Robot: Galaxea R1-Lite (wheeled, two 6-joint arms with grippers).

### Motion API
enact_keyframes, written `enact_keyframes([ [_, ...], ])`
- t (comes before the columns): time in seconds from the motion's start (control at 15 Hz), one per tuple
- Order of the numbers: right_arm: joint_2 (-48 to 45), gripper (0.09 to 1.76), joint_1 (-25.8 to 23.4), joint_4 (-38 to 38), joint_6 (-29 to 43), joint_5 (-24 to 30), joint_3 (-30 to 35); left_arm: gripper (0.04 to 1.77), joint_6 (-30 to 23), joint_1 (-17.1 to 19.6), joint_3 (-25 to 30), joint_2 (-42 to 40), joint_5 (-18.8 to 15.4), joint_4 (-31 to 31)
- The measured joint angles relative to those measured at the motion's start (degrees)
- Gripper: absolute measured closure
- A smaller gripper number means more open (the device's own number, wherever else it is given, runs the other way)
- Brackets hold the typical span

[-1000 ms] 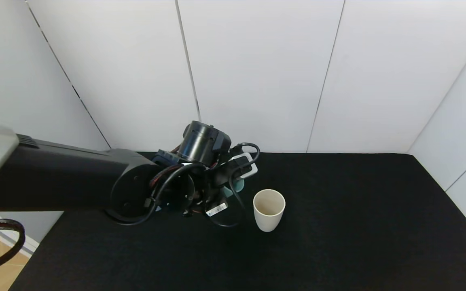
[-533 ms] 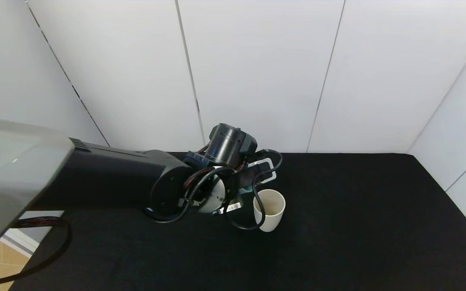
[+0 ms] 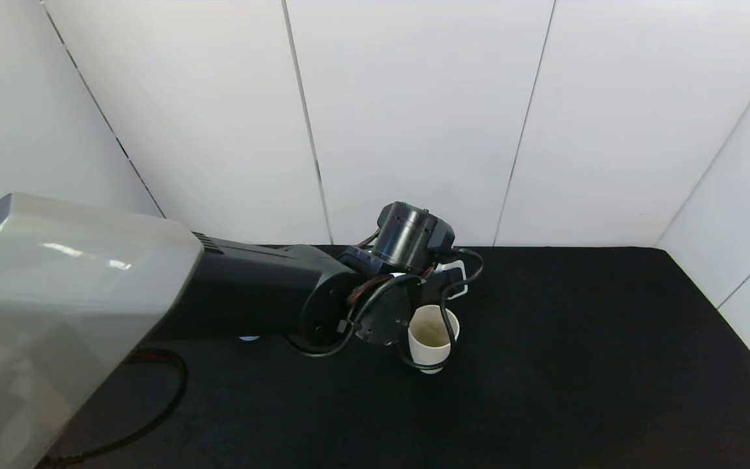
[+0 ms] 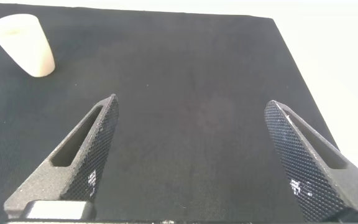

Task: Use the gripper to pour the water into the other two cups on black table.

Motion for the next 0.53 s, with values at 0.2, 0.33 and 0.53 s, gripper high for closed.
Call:
enact_keyframes([
  [0.2, 0.0, 0.14, -0.02, 0.0, 0.04, -0.02, 0.0, 0.67, 2.67, -0.24, -0.06, 0.56, 2.1, -0.02],
  [0.33, 0.0, 0.14, 0.0, 0.0, 0.04, 0.02, 0.0, 0.67, 5.21, -0.33, -0.06, 0.61, 3.45, -0.07],
  [0.53, 0.0, 0.14, -0.02, -0.02, 0.04, 0.0, 0.0, 0.67, 10.19, -0.24, -0.35, 0.44, 5.6, -0.77],
])
